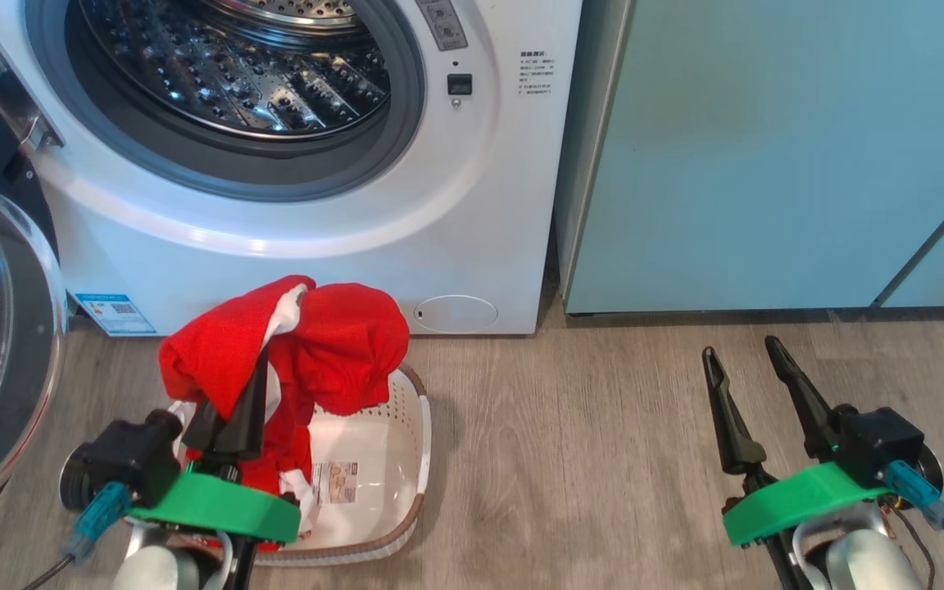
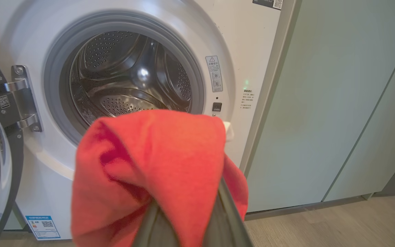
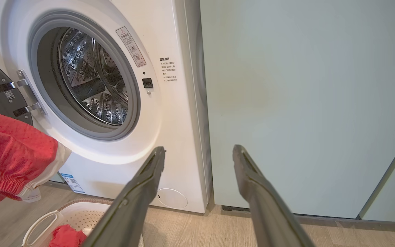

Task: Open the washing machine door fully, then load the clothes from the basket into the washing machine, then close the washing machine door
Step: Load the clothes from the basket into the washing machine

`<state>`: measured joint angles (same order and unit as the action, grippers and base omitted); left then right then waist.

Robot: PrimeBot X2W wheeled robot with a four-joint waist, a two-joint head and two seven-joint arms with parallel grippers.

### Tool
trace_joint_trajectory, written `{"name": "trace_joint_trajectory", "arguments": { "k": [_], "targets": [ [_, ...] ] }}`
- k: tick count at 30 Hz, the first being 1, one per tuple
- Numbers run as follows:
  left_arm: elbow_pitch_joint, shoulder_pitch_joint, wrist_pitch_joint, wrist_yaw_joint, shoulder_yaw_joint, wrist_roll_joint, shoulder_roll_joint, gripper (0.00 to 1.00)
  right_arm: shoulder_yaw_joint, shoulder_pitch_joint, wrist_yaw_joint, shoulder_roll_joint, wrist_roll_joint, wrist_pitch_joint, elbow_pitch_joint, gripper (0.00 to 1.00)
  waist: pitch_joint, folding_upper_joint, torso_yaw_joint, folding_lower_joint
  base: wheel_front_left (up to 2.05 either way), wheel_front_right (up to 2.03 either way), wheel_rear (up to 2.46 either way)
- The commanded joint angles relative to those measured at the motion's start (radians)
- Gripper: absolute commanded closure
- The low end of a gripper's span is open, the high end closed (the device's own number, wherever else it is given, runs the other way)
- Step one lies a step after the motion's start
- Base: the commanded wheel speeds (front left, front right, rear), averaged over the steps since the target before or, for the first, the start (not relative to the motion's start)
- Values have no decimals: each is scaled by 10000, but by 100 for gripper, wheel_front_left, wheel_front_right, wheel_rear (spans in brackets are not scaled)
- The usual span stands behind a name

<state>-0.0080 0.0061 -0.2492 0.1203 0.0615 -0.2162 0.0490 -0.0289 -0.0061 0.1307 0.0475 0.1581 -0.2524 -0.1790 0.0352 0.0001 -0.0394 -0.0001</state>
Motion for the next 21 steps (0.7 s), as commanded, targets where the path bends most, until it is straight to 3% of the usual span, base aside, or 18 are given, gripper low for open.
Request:
{"name": "trace_joint_trajectory", "arguments": {
  "k": [1, 12, 21],
  "targets": [
    [-311, -354, -126, 24, -354, -42, 13, 100, -250, -194, 0, 27, -16, -94, 322, 0, -18, -1, 0, 1, 0, 0, 0],
    [-186, -401, -126, 55, -320, -65, 13, 100, -283, -198, 0, 27, -52, -94, 331, 0, 27, -1, -34, 1, 0, 0, 0],
    [-215, -851, -126, 71, -607, -78, 13, 100, -268, -428, 0, 27, -10, -94, 546, 0, 823, -1, -236, 1, 0, 0, 0]
  ]
}}
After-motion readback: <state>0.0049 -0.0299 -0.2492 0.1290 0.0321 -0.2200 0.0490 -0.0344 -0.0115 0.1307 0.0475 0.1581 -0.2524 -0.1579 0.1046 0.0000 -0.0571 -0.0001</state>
